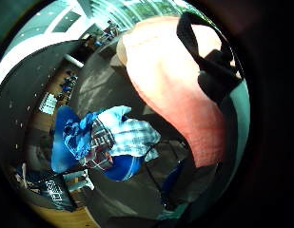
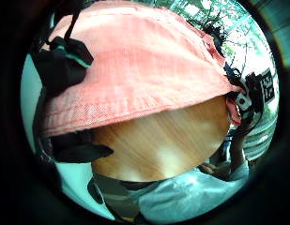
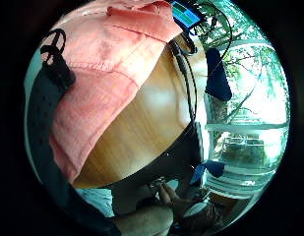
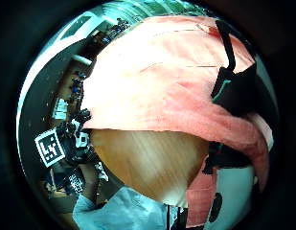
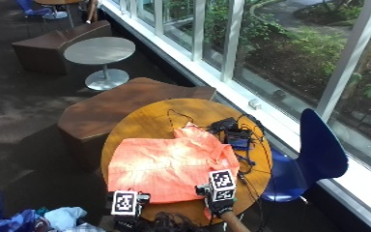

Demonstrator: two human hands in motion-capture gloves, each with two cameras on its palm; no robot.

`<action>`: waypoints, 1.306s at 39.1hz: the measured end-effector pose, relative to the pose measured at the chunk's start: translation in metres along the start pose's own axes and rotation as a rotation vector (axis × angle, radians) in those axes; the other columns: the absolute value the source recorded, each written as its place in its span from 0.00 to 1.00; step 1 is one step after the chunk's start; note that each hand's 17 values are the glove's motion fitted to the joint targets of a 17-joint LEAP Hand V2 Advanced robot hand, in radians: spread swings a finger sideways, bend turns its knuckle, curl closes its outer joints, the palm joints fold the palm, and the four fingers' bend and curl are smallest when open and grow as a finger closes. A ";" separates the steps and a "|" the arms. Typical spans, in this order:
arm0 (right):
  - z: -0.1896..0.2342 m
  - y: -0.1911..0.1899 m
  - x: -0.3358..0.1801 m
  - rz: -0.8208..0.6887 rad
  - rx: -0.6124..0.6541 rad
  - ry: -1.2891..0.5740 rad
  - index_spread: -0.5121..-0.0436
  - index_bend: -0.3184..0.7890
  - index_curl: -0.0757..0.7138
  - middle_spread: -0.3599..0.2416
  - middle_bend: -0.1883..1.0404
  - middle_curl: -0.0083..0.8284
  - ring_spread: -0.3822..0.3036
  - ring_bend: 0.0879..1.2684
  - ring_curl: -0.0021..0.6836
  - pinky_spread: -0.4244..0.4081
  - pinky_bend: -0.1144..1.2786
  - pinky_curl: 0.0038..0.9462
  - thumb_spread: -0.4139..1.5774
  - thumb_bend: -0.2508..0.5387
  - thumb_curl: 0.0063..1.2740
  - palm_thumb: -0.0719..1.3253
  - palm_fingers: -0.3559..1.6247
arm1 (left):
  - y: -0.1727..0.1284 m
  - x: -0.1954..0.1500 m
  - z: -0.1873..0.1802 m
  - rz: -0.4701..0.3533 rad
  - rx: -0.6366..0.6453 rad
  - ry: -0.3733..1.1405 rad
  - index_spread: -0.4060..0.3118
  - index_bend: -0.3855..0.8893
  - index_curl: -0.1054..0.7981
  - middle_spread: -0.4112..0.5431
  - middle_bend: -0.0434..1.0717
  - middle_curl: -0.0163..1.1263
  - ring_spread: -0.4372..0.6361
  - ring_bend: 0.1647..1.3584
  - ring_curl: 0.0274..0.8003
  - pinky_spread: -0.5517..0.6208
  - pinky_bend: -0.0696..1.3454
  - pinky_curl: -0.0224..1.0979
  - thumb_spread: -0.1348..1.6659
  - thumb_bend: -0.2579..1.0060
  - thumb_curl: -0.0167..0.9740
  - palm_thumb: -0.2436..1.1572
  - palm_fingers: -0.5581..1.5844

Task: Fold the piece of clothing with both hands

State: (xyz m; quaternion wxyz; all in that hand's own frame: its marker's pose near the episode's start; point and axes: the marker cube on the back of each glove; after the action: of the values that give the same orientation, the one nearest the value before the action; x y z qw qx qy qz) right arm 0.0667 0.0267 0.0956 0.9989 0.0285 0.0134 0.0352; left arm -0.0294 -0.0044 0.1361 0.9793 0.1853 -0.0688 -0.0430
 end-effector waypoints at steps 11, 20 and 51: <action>-0.075 0.034 0.011 -0.302 0.154 0.198 0.42 0.52 0.56 0.16 0.37 0.48 0.11 0.43 0.53 0.21 0.41 0.35 0.69 0.55 0.38 0.75 0.83 | 0.019 -0.014 -0.101 0.076 0.012 0.332 0.17 0.53 0.52 0.13 0.41 0.41 0.10 0.41 0.40 0.33 0.32 0.27 0.69 0.35 0.43 0.65 0.82; -0.172 -0.044 0.020 -0.296 0.137 0.040 0.37 0.46 0.58 0.10 0.39 0.50 0.07 0.45 0.57 0.11 0.43 0.37 0.70 0.43 0.36 0.72 0.87 | -0.037 -0.047 -0.134 0.183 -0.198 0.272 0.12 0.47 0.55 0.07 0.41 0.42 0.03 0.48 0.47 0.26 0.26 0.29 0.68 0.32 0.44 0.70 0.86; -0.067 -0.234 0.019 0.172 0.251 -0.080 0.34 0.40 0.52 0.10 0.50 0.55 0.14 0.50 0.63 0.16 0.46 0.40 0.69 0.29 0.30 0.64 0.75 | -0.185 -0.051 0.015 -0.123 -0.306 0.032 0.15 0.39 0.58 0.07 0.41 0.44 0.04 0.51 0.53 0.28 0.21 0.36 0.68 0.19 0.43 0.75 0.75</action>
State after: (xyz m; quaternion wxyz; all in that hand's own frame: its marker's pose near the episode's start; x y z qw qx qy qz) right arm 0.0996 -0.2013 0.0148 0.9805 0.1554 -0.0247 0.1175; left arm -0.0924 -0.1759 0.0761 0.9926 0.0387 -0.0343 -0.1098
